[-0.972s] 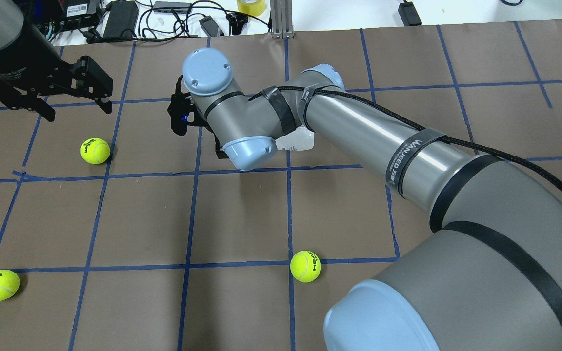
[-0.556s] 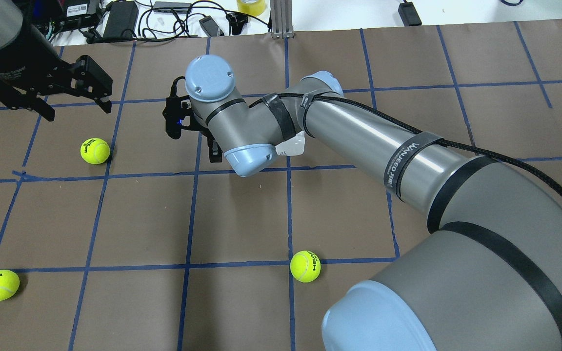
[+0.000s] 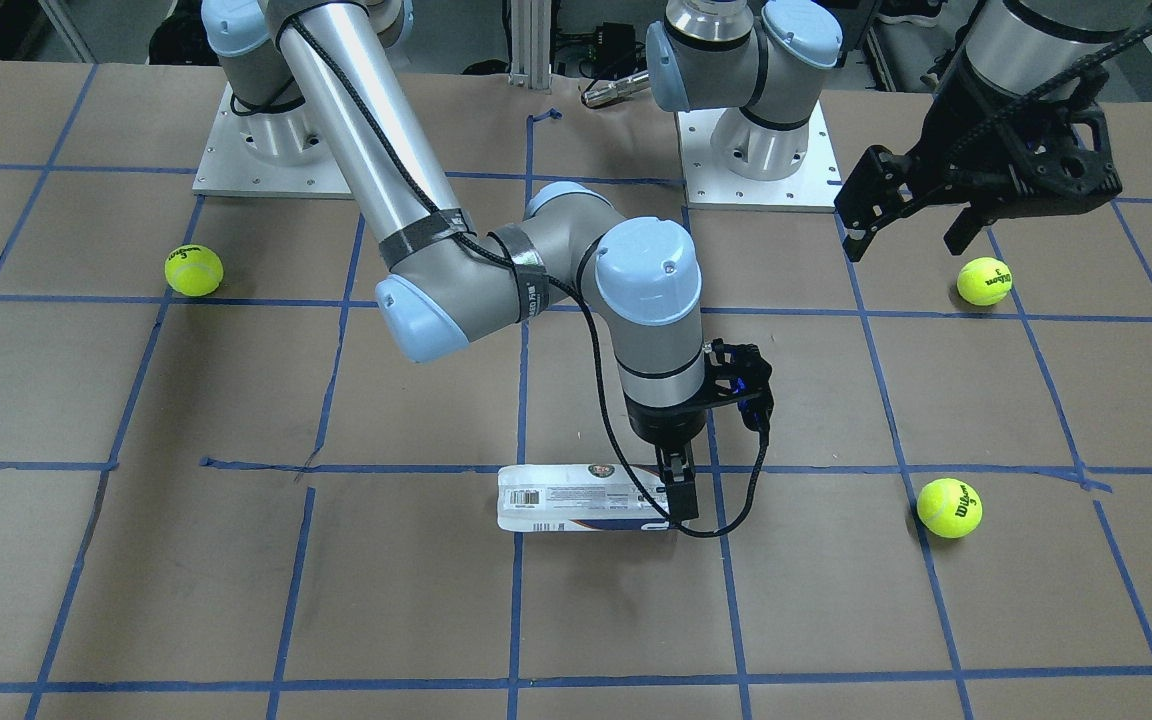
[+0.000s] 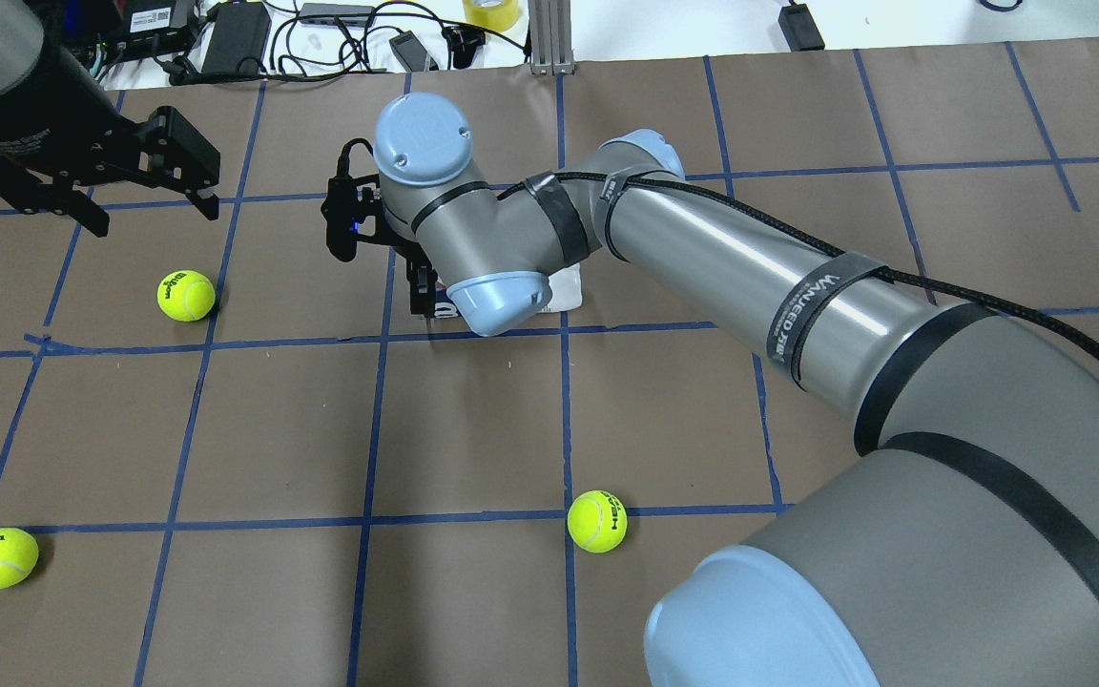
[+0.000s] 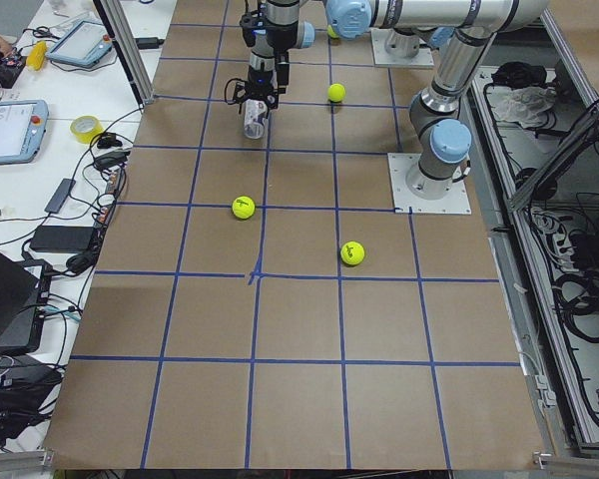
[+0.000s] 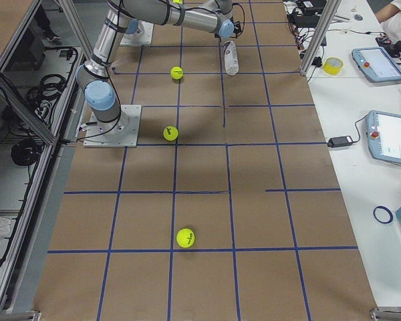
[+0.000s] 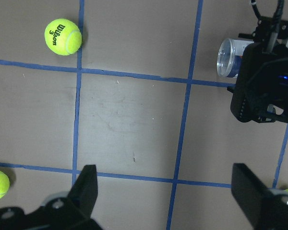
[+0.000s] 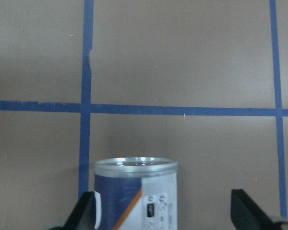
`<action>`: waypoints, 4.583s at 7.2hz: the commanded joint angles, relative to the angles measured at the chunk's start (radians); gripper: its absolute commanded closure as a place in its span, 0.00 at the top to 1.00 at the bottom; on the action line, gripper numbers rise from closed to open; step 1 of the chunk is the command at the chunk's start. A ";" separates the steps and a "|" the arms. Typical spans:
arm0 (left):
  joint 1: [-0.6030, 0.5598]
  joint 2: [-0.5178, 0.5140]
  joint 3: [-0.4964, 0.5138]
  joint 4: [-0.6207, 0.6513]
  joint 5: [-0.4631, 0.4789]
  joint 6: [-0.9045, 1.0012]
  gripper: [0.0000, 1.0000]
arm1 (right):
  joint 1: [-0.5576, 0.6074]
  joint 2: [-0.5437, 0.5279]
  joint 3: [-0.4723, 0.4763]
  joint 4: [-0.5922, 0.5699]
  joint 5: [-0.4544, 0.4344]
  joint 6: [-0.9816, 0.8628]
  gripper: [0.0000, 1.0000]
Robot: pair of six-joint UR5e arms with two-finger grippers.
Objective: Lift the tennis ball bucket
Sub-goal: 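Lower the tube onto the table lying on its side with the right gripper, then open the right gripper and withdraw it while the left gripper moves toward the tube, then close the left gripper around the tube's open end, then lift the tube with the left gripper and tilt it upright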
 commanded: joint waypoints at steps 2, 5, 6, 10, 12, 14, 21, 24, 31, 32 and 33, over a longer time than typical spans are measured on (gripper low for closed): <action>0.001 -0.007 -0.010 -0.002 0.013 -0.013 1.00 | -0.185 -0.160 0.001 0.216 0.011 -0.014 1.00; 0.001 -0.050 -0.045 0.105 -0.006 -0.013 1.00 | -0.406 -0.303 0.001 0.449 0.005 0.064 1.00; 0.001 -0.089 -0.095 0.239 -0.110 -0.016 1.00 | -0.466 -0.361 0.001 0.490 -0.003 0.125 1.00; 0.001 -0.327 -0.220 0.592 -0.349 -0.030 1.00 | -0.579 -0.551 0.001 0.791 -0.012 0.585 1.00; -0.001 -0.436 -0.219 0.636 -0.433 -0.062 1.00 | -0.575 -0.631 0.000 0.914 -0.012 0.899 1.00; -0.004 -0.508 -0.223 0.675 -0.570 -0.063 1.00 | -0.574 -0.650 0.007 0.921 -0.010 1.030 1.00; -0.014 -0.584 -0.232 0.657 -0.691 -0.123 1.00 | -0.534 -0.655 0.049 0.903 -0.107 1.161 1.00; -0.021 -0.576 -0.236 0.653 -0.695 -0.160 0.15 | -0.533 -0.667 0.050 0.903 -0.110 1.201 1.00; -0.062 -0.518 0.031 0.624 -0.553 -0.560 0.00 | -0.533 -0.668 0.067 0.878 -0.119 1.206 1.00; -0.094 -0.500 0.089 0.621 -0.440 -0.570 0.00 | -0.533 -0.668 0.067 0.878 -0.122 1.200 1.00; -0.111 -0.495 0.114 0.621 -0.318 -0.532 0.00 | -0.533 -0.668 0.067 0.878 -0.121 1.204 1.00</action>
